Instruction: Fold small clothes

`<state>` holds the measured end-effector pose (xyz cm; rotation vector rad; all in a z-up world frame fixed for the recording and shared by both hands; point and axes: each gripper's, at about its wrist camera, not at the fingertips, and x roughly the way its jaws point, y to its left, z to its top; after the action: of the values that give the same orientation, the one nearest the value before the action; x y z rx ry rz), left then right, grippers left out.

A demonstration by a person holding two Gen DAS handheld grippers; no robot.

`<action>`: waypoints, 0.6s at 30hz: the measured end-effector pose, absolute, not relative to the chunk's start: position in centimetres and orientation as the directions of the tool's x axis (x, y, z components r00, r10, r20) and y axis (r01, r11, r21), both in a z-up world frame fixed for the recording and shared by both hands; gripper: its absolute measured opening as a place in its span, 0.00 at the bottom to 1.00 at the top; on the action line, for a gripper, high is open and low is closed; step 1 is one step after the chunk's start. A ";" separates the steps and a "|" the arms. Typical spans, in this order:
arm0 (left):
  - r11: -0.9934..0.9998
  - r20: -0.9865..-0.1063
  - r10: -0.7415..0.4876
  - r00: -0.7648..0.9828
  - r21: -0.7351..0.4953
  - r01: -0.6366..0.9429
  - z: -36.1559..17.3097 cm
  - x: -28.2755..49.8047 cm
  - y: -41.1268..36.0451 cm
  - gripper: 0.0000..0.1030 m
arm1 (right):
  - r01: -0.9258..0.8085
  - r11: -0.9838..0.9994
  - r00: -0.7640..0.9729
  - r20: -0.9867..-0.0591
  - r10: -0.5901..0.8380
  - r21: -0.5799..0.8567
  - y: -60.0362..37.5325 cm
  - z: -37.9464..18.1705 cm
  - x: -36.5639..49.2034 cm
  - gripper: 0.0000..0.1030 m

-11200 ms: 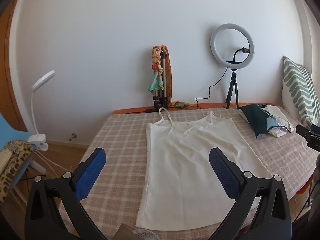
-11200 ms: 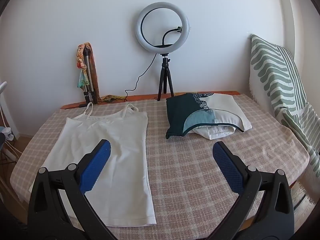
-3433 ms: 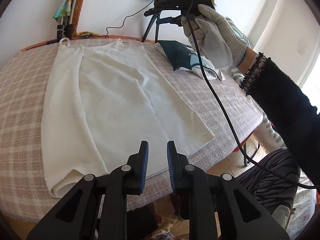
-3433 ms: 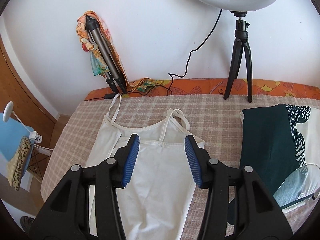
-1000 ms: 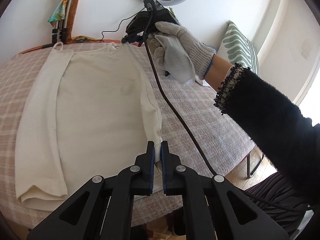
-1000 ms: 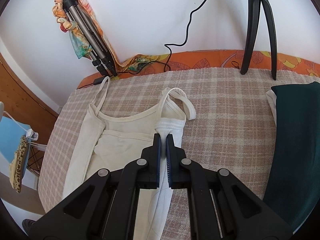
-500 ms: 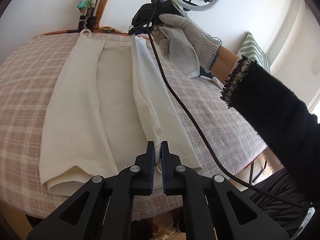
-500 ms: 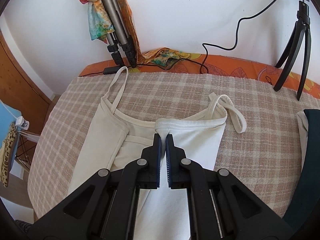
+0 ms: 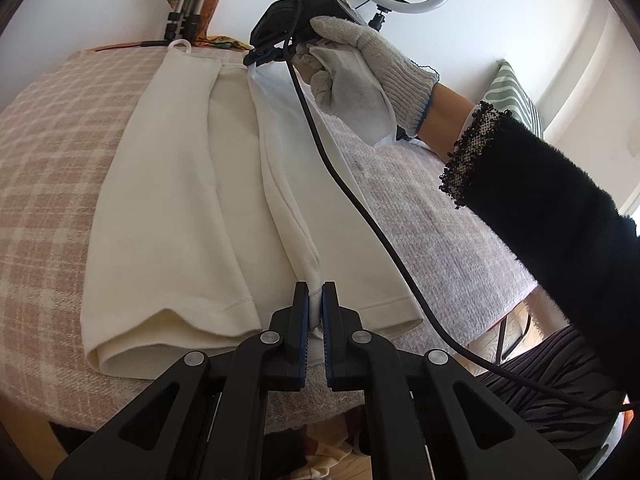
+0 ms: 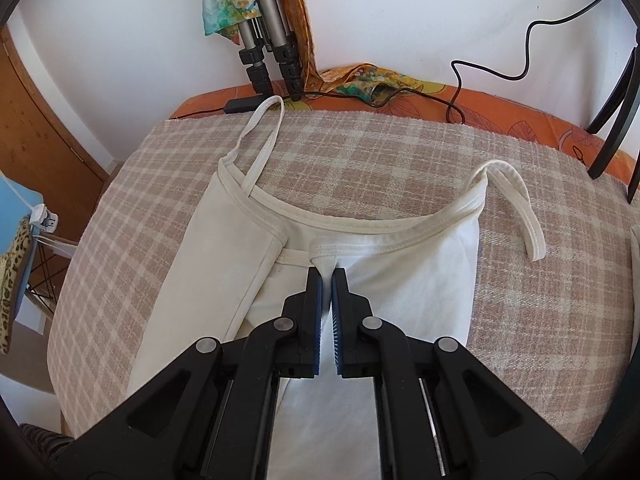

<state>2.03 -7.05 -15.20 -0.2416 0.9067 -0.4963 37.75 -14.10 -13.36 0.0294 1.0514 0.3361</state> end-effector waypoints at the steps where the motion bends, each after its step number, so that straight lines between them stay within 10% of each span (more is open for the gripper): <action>1: 0.864 -0.697 -0.504 0.511 -0.402 0.304 -15.2 2.1 -7.0 0.06 | -0.257 0.946 0.451 -0.841 0.299 0.199 -14.3 -13.1 37.7 0.09; 2: 0.866 -0.706 -0.500 0.501 -0.399 0.301 -15.2 2.2 -7.0 0.11 | -0.253 0.942 0.449 -0.836 0.315 0.220 -14.7 -12.8 37.6 0.13; 4: 0.868 -0.718 -0.496 0.489 -0.391 0.305 -15.0 2.2 -6.9 0.12 | -0.239 0.939 0.467 -0.819 0.335 0.248 -15.5 -11.9 37.2 0.52; 6: 0.871 -0.726 -0.488 0.485 -0.368 0.325 -14.5 1.8 -6.9 0.12 | -0.232 0.937 0.510 -0.788 0.345 0.260 -16.4 -10.6 36.4 0.63; 18: 0.874 -0.731 -0.462 0.501 -0.280 0.398 -10.5 0.2 -3.7 0.34 | -0.272 0.862 0.506 -0.698 0.507 0.428 -21.1 -4.9 29.2 0.63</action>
<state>0.19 -3.73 -10.47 -0.0780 0.9073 -0.5201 29.22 -21.07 -4.89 0.2786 0.9287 0.4773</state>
